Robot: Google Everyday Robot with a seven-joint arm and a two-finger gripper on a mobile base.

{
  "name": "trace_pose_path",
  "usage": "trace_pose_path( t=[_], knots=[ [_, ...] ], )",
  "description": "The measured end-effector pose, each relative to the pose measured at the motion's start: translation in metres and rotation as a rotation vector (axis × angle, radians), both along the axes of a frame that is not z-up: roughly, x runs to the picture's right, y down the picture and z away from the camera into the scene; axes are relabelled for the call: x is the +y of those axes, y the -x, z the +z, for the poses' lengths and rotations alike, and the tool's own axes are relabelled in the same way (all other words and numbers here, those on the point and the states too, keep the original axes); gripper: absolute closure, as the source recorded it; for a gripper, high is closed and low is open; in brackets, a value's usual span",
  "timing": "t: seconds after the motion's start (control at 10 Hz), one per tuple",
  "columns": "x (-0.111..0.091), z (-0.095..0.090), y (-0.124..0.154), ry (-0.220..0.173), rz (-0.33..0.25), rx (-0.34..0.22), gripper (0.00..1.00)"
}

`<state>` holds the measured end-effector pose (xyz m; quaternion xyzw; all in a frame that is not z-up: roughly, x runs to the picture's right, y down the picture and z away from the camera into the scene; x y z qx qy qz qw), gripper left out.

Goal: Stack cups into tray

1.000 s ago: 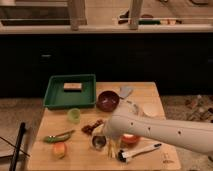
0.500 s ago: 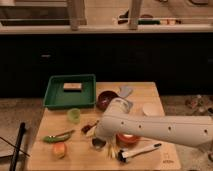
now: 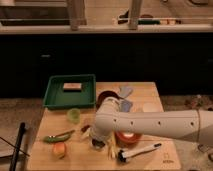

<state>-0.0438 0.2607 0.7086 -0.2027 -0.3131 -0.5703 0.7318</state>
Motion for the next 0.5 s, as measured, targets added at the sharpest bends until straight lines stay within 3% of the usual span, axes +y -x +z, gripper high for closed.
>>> trace_pose_path(
  t=[0.5],
  knots=[
    [-0.0005, 0.0125, -0.0076, 0.023, -0.017, 0.004, 0.69]
  ],
)
